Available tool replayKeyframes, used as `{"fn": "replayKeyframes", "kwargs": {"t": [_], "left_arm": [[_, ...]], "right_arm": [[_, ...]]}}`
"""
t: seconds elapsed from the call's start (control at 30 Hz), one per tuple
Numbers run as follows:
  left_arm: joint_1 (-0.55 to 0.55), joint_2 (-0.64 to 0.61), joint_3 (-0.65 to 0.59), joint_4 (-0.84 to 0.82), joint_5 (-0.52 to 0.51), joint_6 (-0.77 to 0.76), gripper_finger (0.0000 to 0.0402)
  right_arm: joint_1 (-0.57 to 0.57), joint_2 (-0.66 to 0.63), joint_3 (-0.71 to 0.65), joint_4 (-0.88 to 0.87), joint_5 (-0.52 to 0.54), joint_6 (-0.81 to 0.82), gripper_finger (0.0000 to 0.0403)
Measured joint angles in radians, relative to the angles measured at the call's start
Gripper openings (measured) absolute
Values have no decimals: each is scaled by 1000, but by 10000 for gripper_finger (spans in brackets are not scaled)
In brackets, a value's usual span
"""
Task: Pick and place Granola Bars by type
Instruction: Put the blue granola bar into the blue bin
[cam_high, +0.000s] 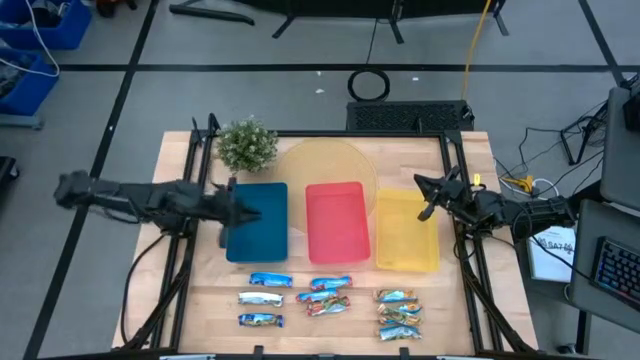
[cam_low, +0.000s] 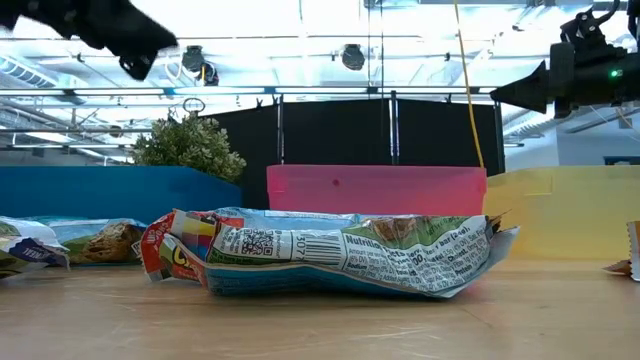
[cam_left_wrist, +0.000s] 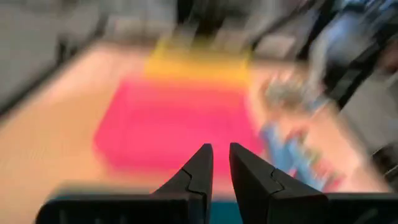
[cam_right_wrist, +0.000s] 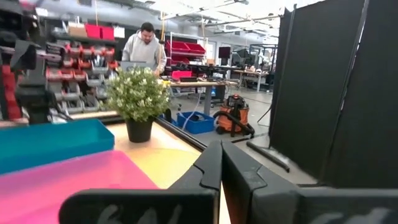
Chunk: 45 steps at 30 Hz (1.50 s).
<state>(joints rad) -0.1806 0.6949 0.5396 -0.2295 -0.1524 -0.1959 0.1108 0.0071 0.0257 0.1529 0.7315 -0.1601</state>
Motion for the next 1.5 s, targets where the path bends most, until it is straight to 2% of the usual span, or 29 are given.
{"fn": "replayKeyframes", "kwargs": {"t": [0.1,0.23,0.33,0.47,0.63,0.7,0.8,0.97,1.1,1.2,1.33,1.5], "left_arm": [[-98,205,152,-243,-113,-146,63],[-225,445,307,-464,-142,-246,63],[-311,597,386,-549,-140,-268,63],[-356,735,466,-569,-118,-382,63],[-417,829,540,-565,2,-510,66],[-458,848,564,-568,18,-559,77],[-514,871,588,-547,14,-636,111],[-584,922,595,-531,-27,-703,194],[-610,968,595,-531,-25,-698,252],[-616,999,595,-531,-22,-685,280],[-616,1036,594,-549,9,-646,299],[-615,1078,594,-606,21,-637,302]], "right_arm": [[0,0,0,-7,0,-26,0],[0,0,0,-7,0,-60,0],[0,0,0,-5,0,-66,0],[0,0,0,-5,0,-61,0],[0,0,0,-7,0,-59,0],[0,0,0,-7,0,-53,0],[0,0,0,-7,0,-33,0],[0,0,0,-25,0,2,0],[0,0,0,-36,0,17,0],[0,0,0,-47,-1,23,0],[0,0,0,-54,-1,29,0],[0,0,0,-54,-1,29,0]]}}
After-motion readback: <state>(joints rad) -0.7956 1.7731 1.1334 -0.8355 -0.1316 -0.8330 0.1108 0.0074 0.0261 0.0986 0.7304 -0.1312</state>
